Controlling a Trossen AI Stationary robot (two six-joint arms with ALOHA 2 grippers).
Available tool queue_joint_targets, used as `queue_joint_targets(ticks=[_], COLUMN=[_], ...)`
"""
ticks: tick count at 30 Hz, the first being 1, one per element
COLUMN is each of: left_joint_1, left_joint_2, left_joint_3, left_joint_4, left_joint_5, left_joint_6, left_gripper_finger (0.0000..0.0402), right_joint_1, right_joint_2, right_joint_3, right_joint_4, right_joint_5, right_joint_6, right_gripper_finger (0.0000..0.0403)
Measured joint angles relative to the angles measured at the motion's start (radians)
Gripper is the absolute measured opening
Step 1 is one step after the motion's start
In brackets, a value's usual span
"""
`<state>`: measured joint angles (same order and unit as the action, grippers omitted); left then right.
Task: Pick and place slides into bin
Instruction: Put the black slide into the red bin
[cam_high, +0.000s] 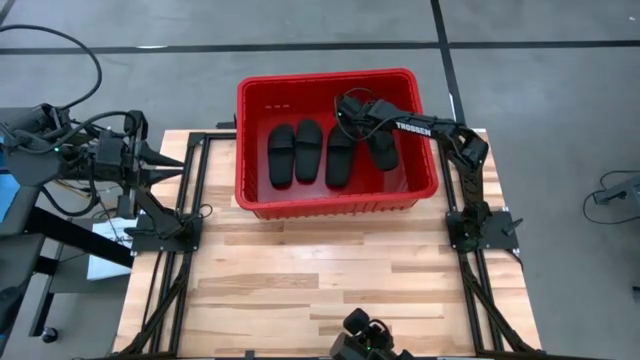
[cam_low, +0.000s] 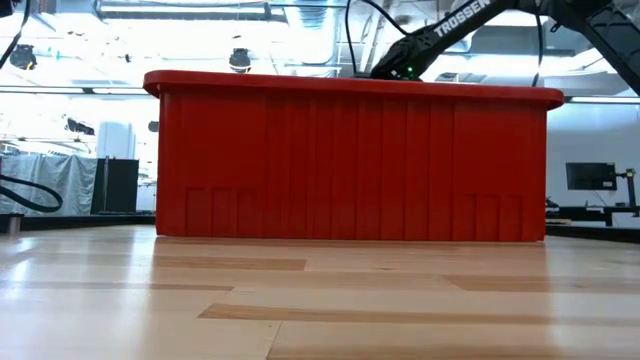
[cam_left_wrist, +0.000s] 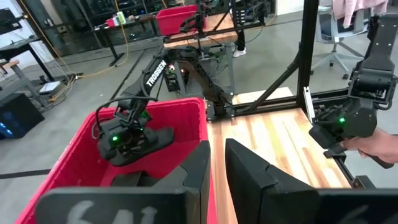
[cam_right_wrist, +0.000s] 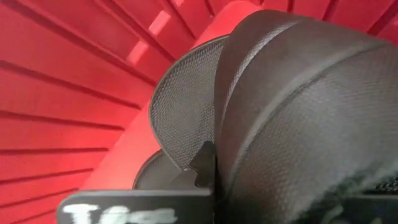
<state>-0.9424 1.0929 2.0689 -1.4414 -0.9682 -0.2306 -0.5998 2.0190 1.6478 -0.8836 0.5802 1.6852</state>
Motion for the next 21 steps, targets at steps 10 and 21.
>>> queue_joint_targets(ticks=[10, 21], left_joint_1=[0.000, 0.000], left_joint_2=[0.000, 0.000], left_joint_3=[0.000, 0.000], left_joint_4=[0.000, -0.001], left_joint_5=[0.000, 0.000], left_joint_6=[0.000, 0.007], left_gripper_finger=[0.0041, 0.0041], right_joint_1=[0.001, 0.010], right_joint_2=[0.000, 0.000], right_joint_3=[0.000, 0.000], right_joint_4=[-0.002, -0.004], right_joint_5=[-0.001, -0.004], right_joint_6=[0.019, 0.042], right_gripper_finger=[0.0004, 0.0004])
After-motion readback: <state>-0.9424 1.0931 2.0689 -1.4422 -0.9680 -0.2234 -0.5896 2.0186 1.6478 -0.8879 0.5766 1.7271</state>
